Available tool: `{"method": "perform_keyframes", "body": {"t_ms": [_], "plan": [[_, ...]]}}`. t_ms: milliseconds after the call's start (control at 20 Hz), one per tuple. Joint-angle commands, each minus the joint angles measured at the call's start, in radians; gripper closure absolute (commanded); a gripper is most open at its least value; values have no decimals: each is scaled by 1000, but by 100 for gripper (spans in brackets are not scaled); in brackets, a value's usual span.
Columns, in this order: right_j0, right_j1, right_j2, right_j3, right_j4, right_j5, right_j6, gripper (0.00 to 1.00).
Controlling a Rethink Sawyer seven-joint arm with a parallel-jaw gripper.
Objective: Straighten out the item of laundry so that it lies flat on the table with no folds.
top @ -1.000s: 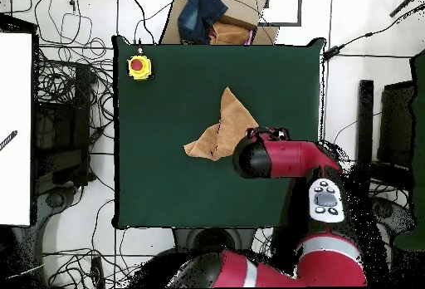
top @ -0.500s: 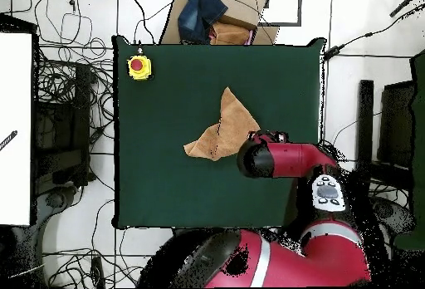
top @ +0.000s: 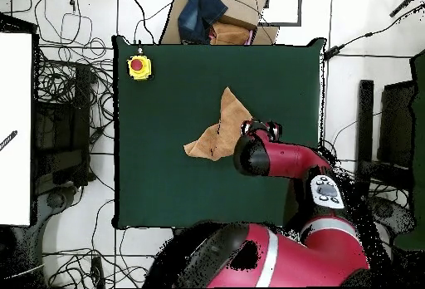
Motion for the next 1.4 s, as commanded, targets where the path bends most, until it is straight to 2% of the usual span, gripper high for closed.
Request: {"method": "perform_keyframes", "body": {"t_ms": [50,250,400,650,800,1200,1350,1400], "plan": [[-89,45,216,90,78,70,199,0],[-179,72,328,109,89,186,111,0],[-227,100,382,136,170,275,139,0],[-192,120,327,133,281,315,225,0],[-177,126,299,116,342,387,233,0],[-119,111,201,13,390,577,181,0],[-102,104,169,-18,380,628,162,0],[-87,93,143,-43,351,644,138,0]]}}
